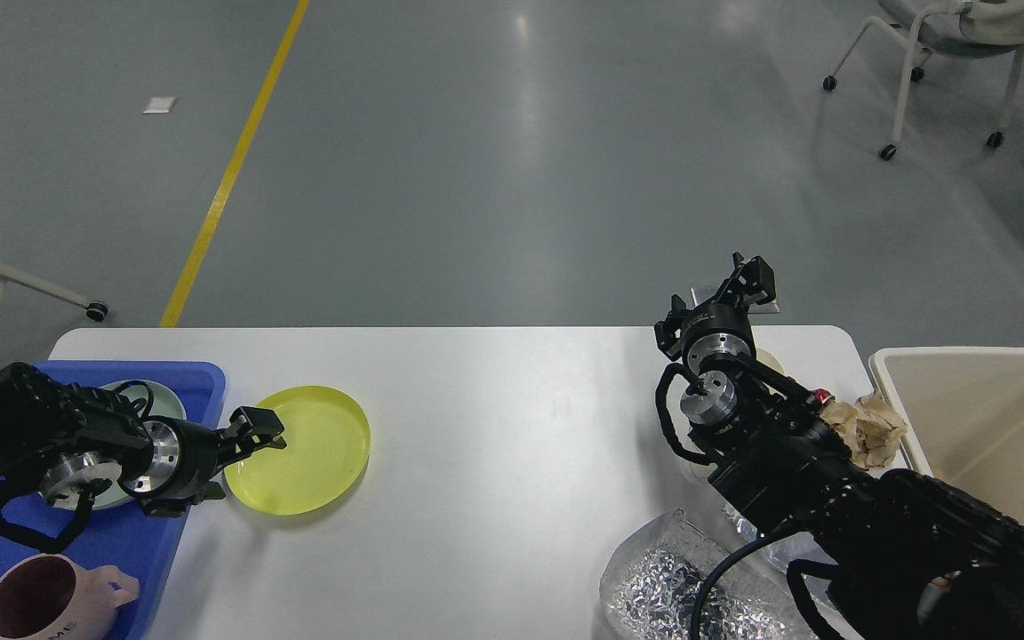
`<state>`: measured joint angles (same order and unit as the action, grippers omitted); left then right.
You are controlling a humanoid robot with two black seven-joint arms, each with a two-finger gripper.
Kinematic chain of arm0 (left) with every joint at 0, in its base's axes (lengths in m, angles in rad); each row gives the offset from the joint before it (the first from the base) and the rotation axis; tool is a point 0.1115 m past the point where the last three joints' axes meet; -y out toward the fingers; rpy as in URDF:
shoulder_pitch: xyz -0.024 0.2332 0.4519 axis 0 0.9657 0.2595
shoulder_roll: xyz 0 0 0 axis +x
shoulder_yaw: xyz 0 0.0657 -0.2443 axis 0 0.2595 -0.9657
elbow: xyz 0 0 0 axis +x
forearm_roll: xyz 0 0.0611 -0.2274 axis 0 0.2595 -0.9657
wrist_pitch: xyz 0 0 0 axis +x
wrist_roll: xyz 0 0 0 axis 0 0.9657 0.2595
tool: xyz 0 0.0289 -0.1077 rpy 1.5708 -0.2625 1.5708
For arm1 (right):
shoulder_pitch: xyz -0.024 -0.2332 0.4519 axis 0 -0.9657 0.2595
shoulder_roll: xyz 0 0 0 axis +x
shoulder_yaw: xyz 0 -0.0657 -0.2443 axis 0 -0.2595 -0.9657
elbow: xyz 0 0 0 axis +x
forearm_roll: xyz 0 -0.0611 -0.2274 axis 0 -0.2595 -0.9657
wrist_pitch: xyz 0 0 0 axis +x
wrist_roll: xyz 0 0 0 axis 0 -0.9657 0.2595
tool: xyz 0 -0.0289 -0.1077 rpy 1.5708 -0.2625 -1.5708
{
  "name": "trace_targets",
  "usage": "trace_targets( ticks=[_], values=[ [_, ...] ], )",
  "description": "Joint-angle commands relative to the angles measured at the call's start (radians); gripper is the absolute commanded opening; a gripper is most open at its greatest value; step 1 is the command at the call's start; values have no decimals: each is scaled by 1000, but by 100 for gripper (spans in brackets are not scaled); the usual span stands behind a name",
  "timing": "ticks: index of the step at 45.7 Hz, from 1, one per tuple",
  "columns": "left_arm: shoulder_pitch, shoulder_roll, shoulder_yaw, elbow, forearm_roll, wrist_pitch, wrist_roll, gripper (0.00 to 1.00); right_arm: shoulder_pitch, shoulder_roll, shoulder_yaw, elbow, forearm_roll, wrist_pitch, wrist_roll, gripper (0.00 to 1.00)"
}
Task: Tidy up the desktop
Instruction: 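Grip the yellow plate rim nearest the tray with the left gripper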
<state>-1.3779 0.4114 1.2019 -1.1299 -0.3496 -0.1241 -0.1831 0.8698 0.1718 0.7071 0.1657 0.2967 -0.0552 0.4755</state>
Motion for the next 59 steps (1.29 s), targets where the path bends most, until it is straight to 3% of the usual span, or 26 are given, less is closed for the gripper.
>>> trace_targets(
  ticks=[1,19,25,28,31,41,59],
  values=[
    [43,1,-51,9,-26,3,4,97,0,0,0,0,-1,0,0,100],
    [100,0,-51,18,-15,20,22,96,0,0,0,0,-1,0,0,100],
    [109,0,-58,32,-17,86,21,86,0,0,0,0,-1,0,0,100],
    [125,-2,-65,48,-17,118,21,71,0,0,0,0,-1,0,0,100],
    [135,-2,-85,59,-17,139,21,65,0,0,0,0,1,0,0,100],
    [171,-8,-130,70,-17,196,22,58,0,0,0,0,-1,0,0,100],
    [184,-19,-144,76,-17,196,22,41,0,0,0,0,1,0,0,100]
  ],
)
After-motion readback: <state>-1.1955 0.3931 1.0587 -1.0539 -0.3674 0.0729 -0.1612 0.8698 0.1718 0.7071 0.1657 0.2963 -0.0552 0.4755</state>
